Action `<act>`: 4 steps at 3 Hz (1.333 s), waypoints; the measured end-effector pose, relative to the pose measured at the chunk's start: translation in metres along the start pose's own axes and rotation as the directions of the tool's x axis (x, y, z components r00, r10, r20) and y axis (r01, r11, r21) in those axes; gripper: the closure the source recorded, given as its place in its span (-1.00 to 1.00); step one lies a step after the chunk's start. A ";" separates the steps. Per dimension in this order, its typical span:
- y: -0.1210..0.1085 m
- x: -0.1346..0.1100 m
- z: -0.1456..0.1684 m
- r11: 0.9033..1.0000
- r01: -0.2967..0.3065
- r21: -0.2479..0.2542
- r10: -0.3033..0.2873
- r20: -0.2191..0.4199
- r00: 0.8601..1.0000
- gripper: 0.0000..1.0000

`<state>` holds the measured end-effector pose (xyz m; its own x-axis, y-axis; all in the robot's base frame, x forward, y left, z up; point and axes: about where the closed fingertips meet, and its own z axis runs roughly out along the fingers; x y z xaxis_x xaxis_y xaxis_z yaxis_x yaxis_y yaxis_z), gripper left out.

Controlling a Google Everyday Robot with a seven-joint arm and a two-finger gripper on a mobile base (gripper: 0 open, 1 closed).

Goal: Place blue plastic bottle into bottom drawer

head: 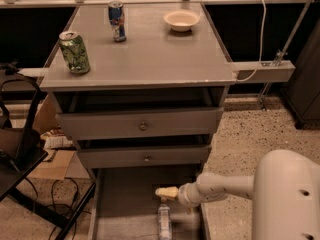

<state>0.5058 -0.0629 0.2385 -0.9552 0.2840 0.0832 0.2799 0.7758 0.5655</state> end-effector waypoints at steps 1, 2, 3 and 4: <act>0.023 0.007 -0.042 0.998 0.056 -0.003 -0.056 -0.025 0.998 -1.00; 0.052 0.020 -0.089 0.993 0.113 0.028 -0.112 -0.035 0.993 -1.00; 0.076 0.050 -0.131 0.982 0.158 0.108 -0.151 -0.071 0.986 -1.00; 0.093 0.088 -0.176 0.970 0.151 0.189 -0.137 -0.085 0.987 -1.00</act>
Offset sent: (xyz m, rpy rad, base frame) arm -0.0296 -0.0083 0.2030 -0.0974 -0.0621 0.1971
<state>0.4310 -0.0648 0.4427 -0.9893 0.1260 0.0741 0.1453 0.9024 0.4057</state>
